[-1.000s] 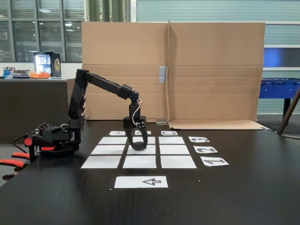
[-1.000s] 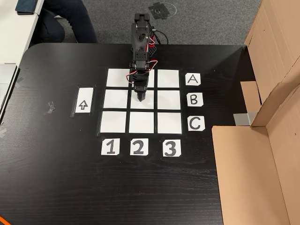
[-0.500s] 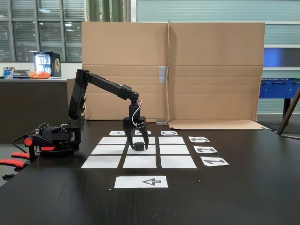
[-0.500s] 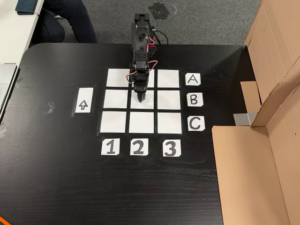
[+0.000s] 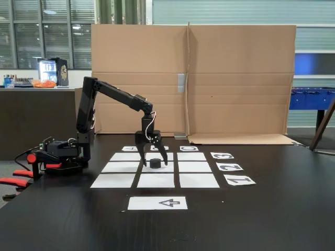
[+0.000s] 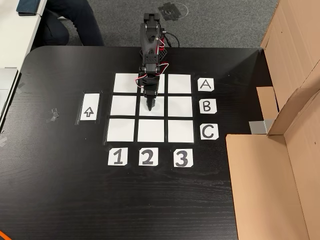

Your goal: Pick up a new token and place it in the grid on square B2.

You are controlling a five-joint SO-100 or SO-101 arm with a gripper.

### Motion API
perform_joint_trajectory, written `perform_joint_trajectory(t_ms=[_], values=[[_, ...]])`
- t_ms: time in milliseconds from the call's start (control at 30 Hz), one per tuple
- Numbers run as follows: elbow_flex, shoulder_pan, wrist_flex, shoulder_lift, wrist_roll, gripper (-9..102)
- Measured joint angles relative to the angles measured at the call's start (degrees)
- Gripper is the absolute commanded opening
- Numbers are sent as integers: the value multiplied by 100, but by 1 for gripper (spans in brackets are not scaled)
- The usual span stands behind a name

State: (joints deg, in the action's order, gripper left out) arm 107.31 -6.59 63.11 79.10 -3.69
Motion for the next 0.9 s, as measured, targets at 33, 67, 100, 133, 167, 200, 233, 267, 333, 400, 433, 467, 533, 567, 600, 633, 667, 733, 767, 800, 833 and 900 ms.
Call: perform_joint_trajectory(t_ms=[33, 67, 100, 133, 167, 200, 233, 267, 333, 400, 433, 467, 533, 567, 600, 633, 667, 733, 767, 800, 833, 900], values=[[62, -44, 18, 44, 18, 34], [114, -79, 18, 97, 18, 34], [167, -114, 26, 149, 18, 34], [211, -141, 35, 211, 18, 34], [211, -167, 44, 281, 18, 34], [237, -185, 9, 369, 18, 34], [246, -202, 53, 448, 18, 34], [255, -220, 62, 545, 18, 34], [255, -220, 53, 729, 18, 35], [255, -229, 53, 923, 18, 36], [255, -255, 53, 1037, 18, 37], [255, -290, 53, 1151, 18, 37], [255, -369, 62, 1397, 18, 37], [255, -404, 62, 1468, 18, 37], [325, -457, 62, 1591, 18, 37], [422, -527, 70, 1802, 18, 37], [475, -606, 70, 2048, 18, 36], [598, -782, 70, 2531, 18, 36], [606, -835, 70, 2760, 18, 36], [606, -870, 70, 2979, 0, 36], [606, -896, 70, 3190, -26, 36], [606, -984, 70, 3586, -35, 35]])
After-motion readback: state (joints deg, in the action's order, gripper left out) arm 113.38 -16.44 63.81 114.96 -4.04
